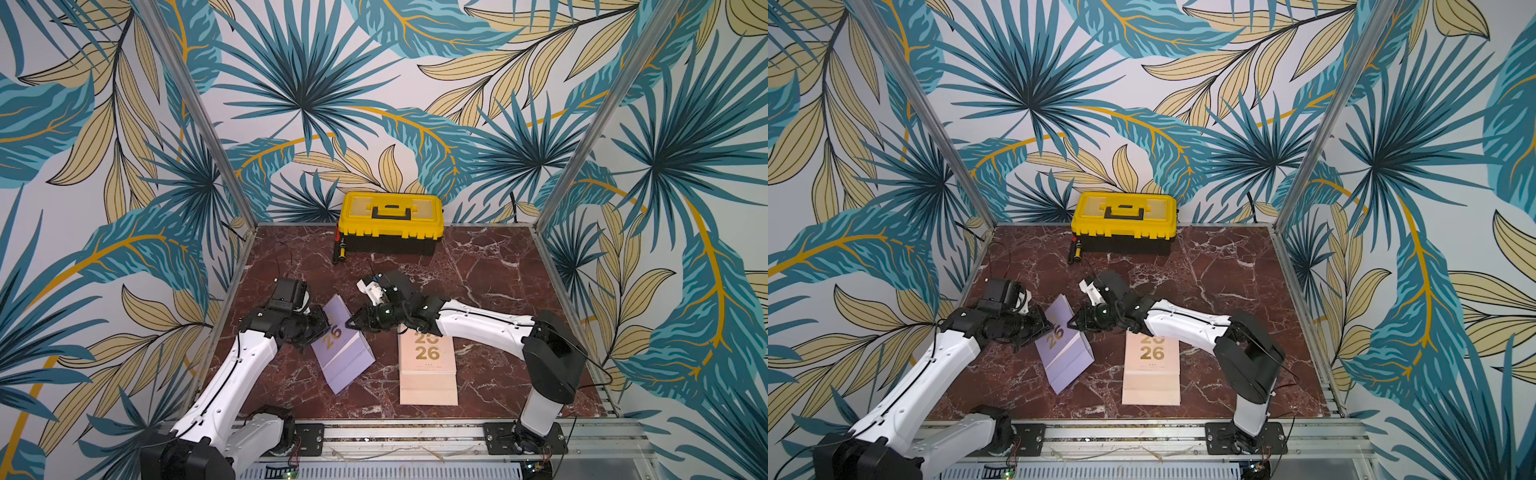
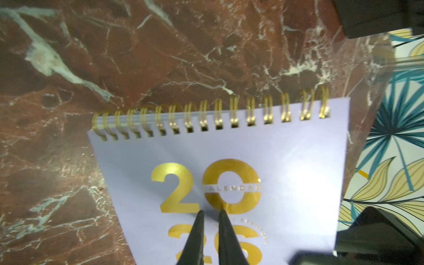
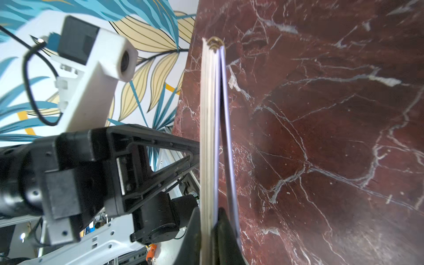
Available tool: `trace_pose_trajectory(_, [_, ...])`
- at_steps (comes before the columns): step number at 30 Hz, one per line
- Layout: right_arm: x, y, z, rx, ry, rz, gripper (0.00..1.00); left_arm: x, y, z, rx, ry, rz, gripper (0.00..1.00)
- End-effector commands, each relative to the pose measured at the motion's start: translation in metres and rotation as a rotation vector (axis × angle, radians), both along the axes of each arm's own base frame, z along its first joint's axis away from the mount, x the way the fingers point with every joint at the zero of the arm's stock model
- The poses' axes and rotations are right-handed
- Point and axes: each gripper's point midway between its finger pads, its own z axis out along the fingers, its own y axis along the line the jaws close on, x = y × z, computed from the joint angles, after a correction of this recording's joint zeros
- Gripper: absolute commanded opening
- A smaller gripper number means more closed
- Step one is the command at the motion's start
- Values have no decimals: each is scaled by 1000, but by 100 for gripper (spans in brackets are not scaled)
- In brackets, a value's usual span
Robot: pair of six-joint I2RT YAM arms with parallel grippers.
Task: Stack the calendars
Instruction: Pick up the calendar at the center of the board, then place the calendar at the calendar.
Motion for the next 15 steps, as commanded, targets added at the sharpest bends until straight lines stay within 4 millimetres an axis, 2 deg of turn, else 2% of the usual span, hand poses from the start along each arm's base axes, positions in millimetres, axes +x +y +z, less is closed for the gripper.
trace_pose_trajectory(1, [18,-16,38,99,-77,-111,0,8,-15,38,-90,-82,-36,18])
trace_pose_trajectory(7, [15,-65,43,106,-101,-234,0,16,-29,80,-174,-156,-76,21])
trace_pose_trajectory(8, [23,-82,46,116,-108,-283,0,17,-31,84,-187,-163,-78,21])
trace_pose_trajectory(11, [18,-110,53,156,-115,-346,0,18,-40,90,-225,-192,-83,21])
trace_pose_trajectory(15, [2,-144,60,184,-123,-404,0,20,-66,86,-270,-222,-109,21])
